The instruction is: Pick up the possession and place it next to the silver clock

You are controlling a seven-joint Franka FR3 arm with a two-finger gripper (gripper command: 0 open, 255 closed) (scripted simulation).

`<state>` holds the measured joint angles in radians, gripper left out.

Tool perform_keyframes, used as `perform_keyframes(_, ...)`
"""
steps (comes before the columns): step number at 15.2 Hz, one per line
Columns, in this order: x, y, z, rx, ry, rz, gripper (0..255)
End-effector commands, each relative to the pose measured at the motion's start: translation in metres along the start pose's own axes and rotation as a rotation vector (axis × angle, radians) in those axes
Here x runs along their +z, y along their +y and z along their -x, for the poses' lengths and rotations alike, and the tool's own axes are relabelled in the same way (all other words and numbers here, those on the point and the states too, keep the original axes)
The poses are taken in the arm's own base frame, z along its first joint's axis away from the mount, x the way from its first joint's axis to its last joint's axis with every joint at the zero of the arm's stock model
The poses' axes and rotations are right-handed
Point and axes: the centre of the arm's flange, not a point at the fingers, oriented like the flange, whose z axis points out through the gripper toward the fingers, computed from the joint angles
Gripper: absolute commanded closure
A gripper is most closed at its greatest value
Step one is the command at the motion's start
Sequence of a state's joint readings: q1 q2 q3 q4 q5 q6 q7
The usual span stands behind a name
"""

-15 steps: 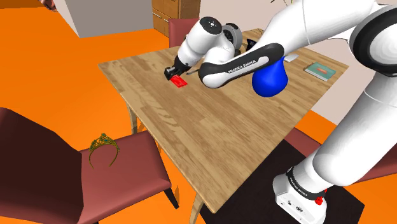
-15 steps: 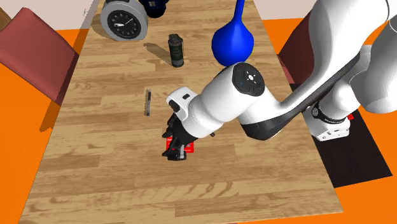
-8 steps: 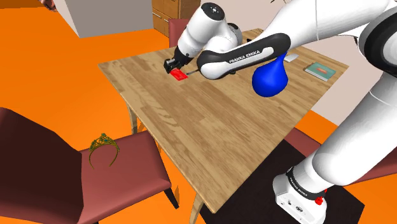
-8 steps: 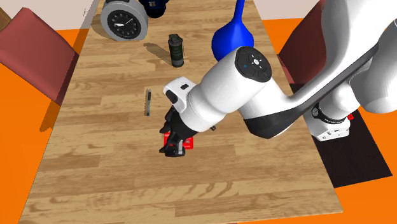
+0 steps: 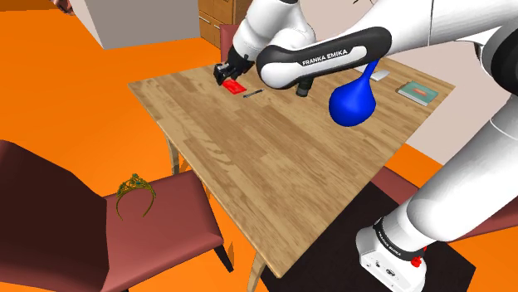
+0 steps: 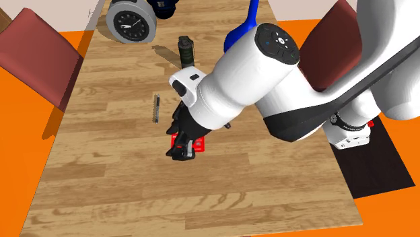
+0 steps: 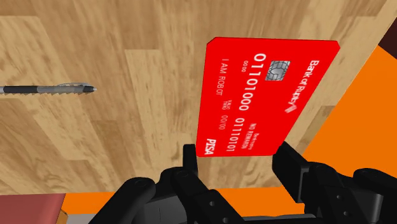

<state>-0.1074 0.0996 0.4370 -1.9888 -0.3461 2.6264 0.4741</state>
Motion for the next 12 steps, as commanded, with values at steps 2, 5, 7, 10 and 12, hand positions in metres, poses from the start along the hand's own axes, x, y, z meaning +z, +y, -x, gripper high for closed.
perform_keyframes(2,-0.013,0.000,-0.009,0.000,0.000,0.000,255)
perform_keyframes(5,-0.026,0.000,-0.018,0.000,0.000,0.000,255)
perform_keyframes(7,-0.035,0.000,-0.023,0.000,0.000,0.000,255)
perform_keyframes(10,-0.048,0.000,-0.032,0.000,0.000,0.000,255)
perform_keyframes(12,-0.057,0.000,-0.038,0.000,0.000,0.000,255)
